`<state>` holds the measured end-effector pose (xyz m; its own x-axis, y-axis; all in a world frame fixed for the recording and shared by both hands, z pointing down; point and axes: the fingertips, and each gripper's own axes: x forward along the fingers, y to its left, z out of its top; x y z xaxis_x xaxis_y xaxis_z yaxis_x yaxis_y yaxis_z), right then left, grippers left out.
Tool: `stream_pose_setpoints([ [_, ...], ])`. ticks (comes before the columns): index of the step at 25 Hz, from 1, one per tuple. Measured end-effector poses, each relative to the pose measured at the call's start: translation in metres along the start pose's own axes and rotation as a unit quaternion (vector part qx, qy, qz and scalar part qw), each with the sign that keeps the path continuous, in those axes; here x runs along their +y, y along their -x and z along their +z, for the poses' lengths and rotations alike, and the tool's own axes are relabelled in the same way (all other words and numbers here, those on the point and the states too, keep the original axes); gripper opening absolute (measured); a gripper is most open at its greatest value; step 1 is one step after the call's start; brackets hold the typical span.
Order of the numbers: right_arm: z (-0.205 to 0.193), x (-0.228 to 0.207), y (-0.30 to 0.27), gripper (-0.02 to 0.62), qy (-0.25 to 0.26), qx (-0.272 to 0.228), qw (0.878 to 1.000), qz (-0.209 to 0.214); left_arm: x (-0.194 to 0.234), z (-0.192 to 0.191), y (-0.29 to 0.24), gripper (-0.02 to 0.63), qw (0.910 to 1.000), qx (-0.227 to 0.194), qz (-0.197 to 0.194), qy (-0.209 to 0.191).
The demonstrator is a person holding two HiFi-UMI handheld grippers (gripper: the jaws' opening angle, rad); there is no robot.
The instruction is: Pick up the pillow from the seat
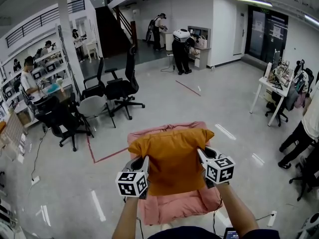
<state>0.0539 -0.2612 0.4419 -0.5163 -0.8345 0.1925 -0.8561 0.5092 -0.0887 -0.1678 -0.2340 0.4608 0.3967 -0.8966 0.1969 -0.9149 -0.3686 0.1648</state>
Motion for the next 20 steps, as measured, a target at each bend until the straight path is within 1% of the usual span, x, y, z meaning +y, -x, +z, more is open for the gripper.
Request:
stream_pose_setpoints([
  [13, -0.001, -0.006, 0.064, 0.054, -0.005, -0.01, 1.0, 0.003, -0.056, -0.003, 0.033, 0.023, 1.0, -0.007, 0.001, -0.002],
  [20, -0.005, 0.004, 0.094, 0.054, -0.001, -0.013, 1.0, 0.009, -0.075, -0.011, 0.061, 0.023, 0.9999, -0.012, 0.009, 0.001],
])
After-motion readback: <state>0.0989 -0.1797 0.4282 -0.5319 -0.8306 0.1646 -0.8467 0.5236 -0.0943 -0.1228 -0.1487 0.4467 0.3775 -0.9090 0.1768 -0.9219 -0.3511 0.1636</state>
